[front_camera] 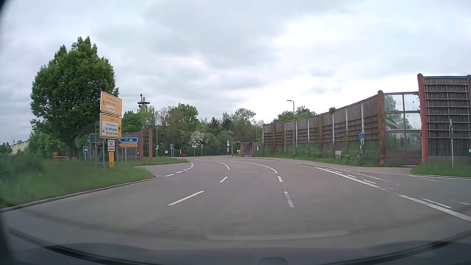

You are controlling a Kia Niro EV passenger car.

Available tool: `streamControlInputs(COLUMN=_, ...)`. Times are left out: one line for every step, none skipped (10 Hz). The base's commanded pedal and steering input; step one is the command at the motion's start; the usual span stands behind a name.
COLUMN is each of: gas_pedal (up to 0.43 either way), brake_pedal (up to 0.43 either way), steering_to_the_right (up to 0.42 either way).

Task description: Follow the waypoints while adhering to traffic rules and regulations

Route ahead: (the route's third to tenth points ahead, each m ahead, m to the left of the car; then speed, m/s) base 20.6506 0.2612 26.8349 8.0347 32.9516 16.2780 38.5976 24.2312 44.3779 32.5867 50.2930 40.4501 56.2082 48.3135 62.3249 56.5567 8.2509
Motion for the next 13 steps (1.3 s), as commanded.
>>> streamControlInputs(gas_pedal=0.079, brake_pedal=0.0, steering_to_the_right=0.006)
streamControlInputs(gas_pedal=0.079, brake_pedal=0.0, steering_to_the_right=-0.006)
streamControlInputs(gas_pedal=0.087, brake_pedal=0.0, steering_to_the_right=-0.017)
streamControlInputs(gas_pedal=0.11, brake_pedal=0.0, steering_to_the_right=-0.03)
streamControlInputs(gas_pedal=0.138, brake_pedal=0.0, steering_to_the_right=-0.043)
streamControlInputs(gas_pedal=0.138, brake_pedal=0.0, steering_to_the_right=-0.057)
streamControlInputs(gas_pedal=0.138, brake_pedal=0.0, steering_to_the_right=-0.083)
streamControlInputs(gas_pedal=0.15, brake_pedal=0.0, steering_to_the_right=-0.108)
streamControlInputs(gas_pedal=0.15, brake_pedal=0.0, steering_to_the_right=-0.126)
streamControlInputs(gas_pedal=0.157, brake_pedal=0.0, steering_to_the_right=-0.15)
streamControlInputs(gas_pedal=0.157, brake_pedal=0.0, steering_to_the_right=-0.167)
streamControlInputs(gas_pedal=0.157, brake_pedal=0.0, steering_to_the_right=-0.177)
streamControlInputs(gas_pedal=0.157, brake_pedal=0.0, steering_to_the_right=-0.189)
